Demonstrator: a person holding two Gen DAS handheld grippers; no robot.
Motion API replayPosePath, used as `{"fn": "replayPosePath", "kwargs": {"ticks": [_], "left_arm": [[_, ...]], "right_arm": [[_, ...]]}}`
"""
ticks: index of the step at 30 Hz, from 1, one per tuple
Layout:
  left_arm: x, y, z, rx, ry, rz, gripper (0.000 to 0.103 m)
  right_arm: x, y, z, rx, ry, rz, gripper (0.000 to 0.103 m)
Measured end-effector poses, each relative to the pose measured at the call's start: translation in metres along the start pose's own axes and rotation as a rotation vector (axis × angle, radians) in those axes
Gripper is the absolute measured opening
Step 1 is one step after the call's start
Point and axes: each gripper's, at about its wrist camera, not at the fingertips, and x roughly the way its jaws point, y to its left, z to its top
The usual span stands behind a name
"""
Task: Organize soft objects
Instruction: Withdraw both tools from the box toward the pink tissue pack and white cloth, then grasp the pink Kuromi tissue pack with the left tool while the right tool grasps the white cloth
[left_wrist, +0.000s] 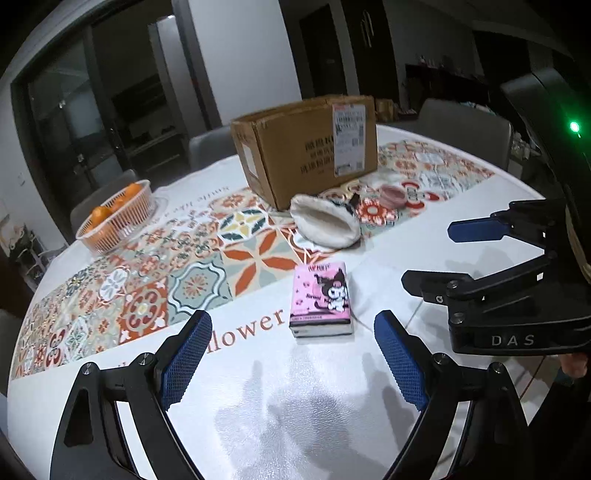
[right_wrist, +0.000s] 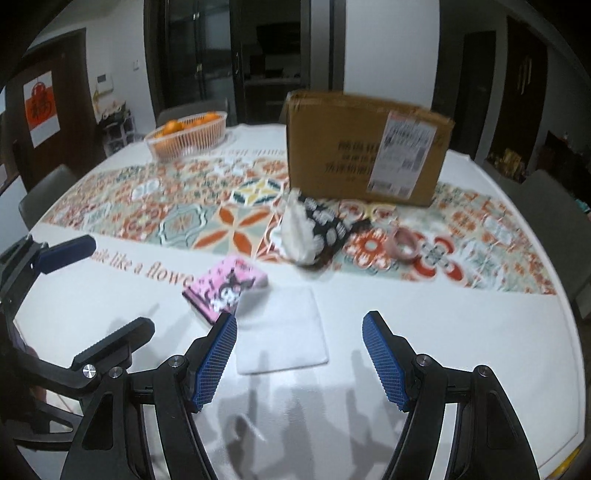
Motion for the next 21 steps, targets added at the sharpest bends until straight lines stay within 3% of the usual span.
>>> {"fn": "replayPosePath", "kwargs": {"ticks": [10,21], "left_arm": [[0.032,-0.001,-0.009,0.007,0.056,-0.040,0.090],[0.053,-0.003,-0.010,0.016,0.082,-0.070,0.090]], "right_arm": [[0.044,0.002,-0.005,-0.040,0.126,0.054,0.072],[0.067,0.004,-0.001,-0.111,0.166,0.052,0.072]]}}
